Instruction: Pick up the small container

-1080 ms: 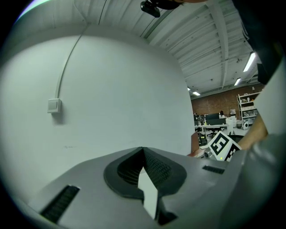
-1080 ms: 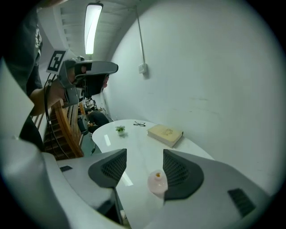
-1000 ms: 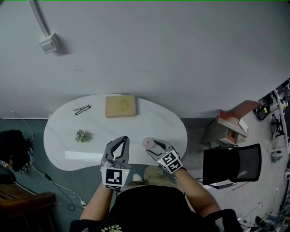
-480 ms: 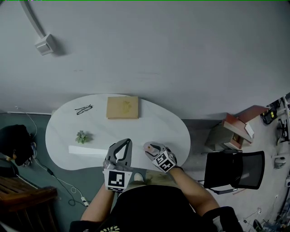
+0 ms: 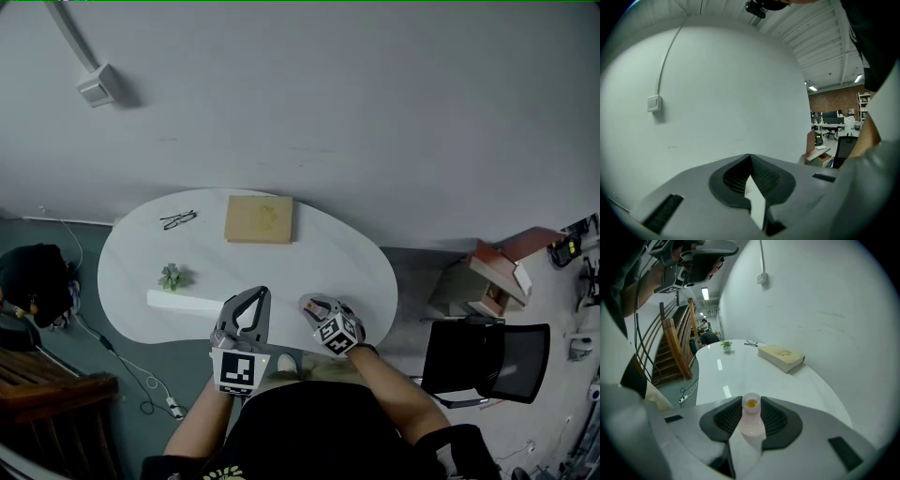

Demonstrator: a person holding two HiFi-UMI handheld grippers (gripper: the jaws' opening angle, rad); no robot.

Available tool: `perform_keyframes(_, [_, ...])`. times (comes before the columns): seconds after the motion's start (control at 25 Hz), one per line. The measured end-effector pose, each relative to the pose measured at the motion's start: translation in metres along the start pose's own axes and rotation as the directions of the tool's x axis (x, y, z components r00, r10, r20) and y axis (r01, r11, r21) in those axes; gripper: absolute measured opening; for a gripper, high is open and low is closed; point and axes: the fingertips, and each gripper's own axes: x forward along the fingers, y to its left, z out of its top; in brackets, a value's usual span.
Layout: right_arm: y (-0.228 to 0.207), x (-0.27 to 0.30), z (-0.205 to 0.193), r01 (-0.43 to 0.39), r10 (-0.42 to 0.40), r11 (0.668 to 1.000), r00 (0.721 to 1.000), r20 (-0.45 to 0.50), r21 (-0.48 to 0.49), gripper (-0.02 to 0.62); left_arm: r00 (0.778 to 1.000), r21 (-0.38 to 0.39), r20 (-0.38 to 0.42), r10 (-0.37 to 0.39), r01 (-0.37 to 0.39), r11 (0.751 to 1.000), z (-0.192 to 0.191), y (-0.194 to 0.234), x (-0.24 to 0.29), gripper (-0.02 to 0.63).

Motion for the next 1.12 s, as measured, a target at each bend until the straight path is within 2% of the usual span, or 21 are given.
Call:
perform_keyframes(0.28, [0.001,-0.005,-0.004,-0.002,0.003,0.999,0.999,-0.041,0.036,0.133,1.0,0.006,0.031,0.002,-0.003,1.0,0.009,-0.003,-0.004,0.005])
perform_keyframes(0.52, [-0.002,-0.029,0.002,0.013,-0.011,0.999,0.999,-0.035,0.053,0.133,1.0,0.012,0.025,0.01,-0.01,1.0,0.013,-0.001,-0.013,0.005])
perform_keyframes(0.84, [-0.006,-0.077,0.038,0.028,-0.029,0.999,0.999,0.017,0.042,0.133,0.996,0.018,0.084,0.015,-0.017,1.0,0.03,-0.001,-0.024,0.005])
perform_keyframes(1.12, [-0.006,-0.118,0.084,0.032,-0.036,0.998,0.997,0.066,0.053,0.133,0.995,0.03,0.099,0.016,-0.019,0.999,0.039,0.004,-0.034,0.005])
